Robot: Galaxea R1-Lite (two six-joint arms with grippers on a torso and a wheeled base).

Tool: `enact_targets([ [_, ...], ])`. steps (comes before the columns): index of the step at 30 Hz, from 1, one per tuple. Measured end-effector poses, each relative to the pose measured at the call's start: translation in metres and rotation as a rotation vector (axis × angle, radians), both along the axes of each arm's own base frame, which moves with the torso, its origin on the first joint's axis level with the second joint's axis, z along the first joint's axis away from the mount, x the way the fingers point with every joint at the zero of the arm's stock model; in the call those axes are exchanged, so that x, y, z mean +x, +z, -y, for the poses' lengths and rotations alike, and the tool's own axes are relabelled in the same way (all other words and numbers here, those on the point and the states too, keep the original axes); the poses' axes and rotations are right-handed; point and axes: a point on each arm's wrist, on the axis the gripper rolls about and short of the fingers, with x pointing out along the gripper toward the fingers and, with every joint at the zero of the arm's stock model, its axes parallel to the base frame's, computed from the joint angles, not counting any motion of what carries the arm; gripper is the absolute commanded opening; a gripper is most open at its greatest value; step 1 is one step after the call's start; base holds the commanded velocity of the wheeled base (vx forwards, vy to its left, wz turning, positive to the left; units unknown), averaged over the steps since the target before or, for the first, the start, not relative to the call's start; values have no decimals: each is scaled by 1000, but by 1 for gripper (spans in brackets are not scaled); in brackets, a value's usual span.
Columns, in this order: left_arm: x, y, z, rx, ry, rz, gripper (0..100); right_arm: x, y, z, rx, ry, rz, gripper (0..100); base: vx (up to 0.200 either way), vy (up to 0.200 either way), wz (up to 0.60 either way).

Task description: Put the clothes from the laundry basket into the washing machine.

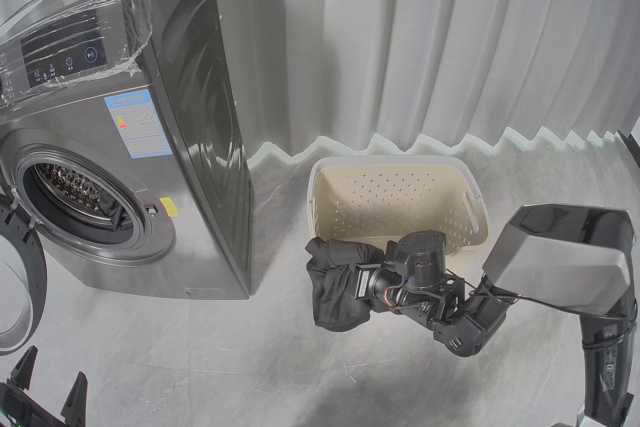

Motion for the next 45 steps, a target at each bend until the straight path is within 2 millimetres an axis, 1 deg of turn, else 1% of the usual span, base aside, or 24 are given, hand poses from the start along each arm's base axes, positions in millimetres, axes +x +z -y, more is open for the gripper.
enact_targets([
  [9,0,0,0,-1,1,0,100,-34,62,15,74,29,111,0,0,0,0],
  [11,0,0,0,-1,1,0,100,-46,81,19,100,38,144,0,0,0,0],
  [17,0,0,0,0,1,0,100,-75,124,34,149,66,235,0,0,0,0],
  [25,0,0,0,1,0,0,100,-108,158,58,159,103,350,0,0,0,0],
  [29,0,0,0,4,1,0,100,-116,168,68,142,101,403,0,0,0,0],
  [34,0,0,0,4,1,0,100,-118,170,76,106,70,433,0,0,0,0],
  [38,0,0,0,5,0,0,100,-120,170,79,84,33,433,0,0,0,0],
  [45,0,0,0,9,0,-1,100,-122,171,80,86,33,437,0,0,0,0],
])
